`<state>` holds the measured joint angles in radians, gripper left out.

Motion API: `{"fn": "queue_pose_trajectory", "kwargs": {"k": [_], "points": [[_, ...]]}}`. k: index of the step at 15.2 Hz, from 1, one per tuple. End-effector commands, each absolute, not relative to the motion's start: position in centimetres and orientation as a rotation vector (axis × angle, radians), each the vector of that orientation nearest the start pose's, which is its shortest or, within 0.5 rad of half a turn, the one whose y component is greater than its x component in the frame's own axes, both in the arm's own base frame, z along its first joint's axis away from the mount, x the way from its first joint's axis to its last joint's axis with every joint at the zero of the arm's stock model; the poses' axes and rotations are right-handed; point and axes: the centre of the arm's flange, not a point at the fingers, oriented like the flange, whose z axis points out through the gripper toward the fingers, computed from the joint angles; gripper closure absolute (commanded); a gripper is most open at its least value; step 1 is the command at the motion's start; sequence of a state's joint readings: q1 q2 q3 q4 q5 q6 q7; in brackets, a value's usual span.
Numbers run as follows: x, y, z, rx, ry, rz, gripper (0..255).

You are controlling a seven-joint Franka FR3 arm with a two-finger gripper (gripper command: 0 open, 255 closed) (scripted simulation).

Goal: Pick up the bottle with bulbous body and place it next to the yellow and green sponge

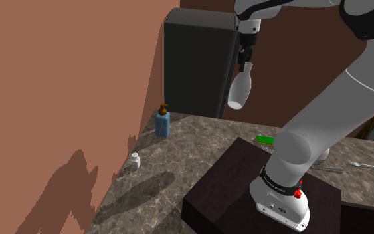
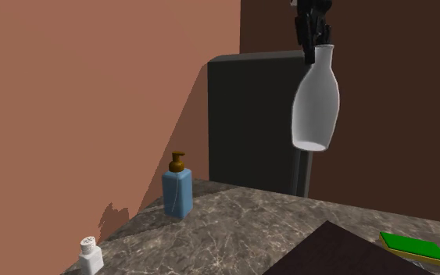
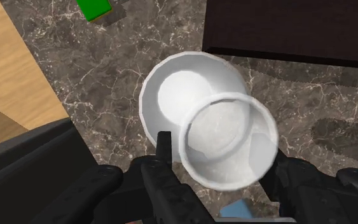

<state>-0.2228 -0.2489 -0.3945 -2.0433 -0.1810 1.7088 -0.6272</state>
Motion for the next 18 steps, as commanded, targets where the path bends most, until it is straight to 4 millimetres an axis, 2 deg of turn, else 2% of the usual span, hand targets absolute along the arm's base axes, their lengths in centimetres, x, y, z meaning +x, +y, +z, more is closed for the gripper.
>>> {"fn": "queue_pose_trajectory", "kwargs": {"k": [1, 14, 18], "points": [[34.7, -31.3, 53.3, -3.142, -0.096, 0.206, 255], [19.1, -39.5, 53.3, -3.142, -0.096, 0.206, 255], [19.1, -39.5, 51.2, -3.142, -0.096, 0.206, 255]]}}
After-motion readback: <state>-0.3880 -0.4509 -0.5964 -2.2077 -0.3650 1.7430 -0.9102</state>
